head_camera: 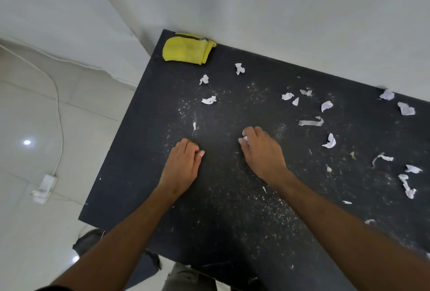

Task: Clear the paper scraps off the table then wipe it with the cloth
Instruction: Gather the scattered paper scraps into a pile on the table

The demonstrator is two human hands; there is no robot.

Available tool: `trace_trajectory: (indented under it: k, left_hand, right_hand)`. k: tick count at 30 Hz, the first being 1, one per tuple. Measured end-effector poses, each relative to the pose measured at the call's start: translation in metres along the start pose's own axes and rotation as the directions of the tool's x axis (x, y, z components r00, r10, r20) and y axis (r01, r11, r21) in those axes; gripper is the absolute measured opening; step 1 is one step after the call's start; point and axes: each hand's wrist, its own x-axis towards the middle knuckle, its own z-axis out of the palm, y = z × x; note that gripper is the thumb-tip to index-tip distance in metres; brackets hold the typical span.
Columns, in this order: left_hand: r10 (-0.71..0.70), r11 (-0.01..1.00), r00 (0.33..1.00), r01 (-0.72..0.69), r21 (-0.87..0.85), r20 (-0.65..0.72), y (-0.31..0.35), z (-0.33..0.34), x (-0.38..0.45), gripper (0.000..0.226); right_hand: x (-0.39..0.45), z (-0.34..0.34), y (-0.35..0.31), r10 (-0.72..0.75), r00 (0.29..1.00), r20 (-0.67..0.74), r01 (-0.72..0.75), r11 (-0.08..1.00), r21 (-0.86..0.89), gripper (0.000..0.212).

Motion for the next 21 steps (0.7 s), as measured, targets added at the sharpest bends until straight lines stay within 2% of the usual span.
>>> trace_trajectory:
  k: [3, 8, 12, 15, 18, 21]
  left_hand:
    - [-0.093, 0.989, 0.994, 0.098, -0.110, 0.054, 0.005, -0.009, 0.013, 0.024]
    - [-0.063, 0.988, 0.998, 0.064, -0.141, 0.008, 0.010, -0.020, 0.063, 0.029]
    - [0.008, 0.993, 1.000, -0.010, -0.120, -0.020, 0.007, -0.019, 0.114, 0.043]
    - [0.080, 0.996, 0.997, -0.080, -0.034, 0.001, 0.003, -0.012, 0.137, 0.044]
    - [0.186, 0.982, 0.980, -0.183, 0.042, -0.070, -0.002, -0.005, 0.140, 0.027]
    - [0.236, 0.971, 0.964, -0.230, 0.066, -0.123, -0.006, -0.002, 0.139, 0.022]
  right_hand:
    - [0.005, -0.001, 0.001, 0.009, 0.999, 0.034, -0.008, 1.000, -0.029, 0.027]
    - [0.009, -0.014, 0.006, 0.096, 0.991, 0.089, -0.117, 0.956, 0.270, 0.029]
    - [0.022, -0.017, 0.009, 0.128, 0.992, 0.009, -0.118, 0.878, 0.464, 0.027]
    - [0.034, -0.017, 0.009, 0.137, 0.990, -0.035, -0.102, 0.862, 0.496, 0.018]
    - [0.043, -0.015, 0.006, 0.125, 0.986, -0.112, -0.055, 0.871, 0.488, 0.017]
    - [0.060, -0.020, 0.002, 0.140, 0.978, -0.158, -0.052, 0.887, 0.459, 0.015]
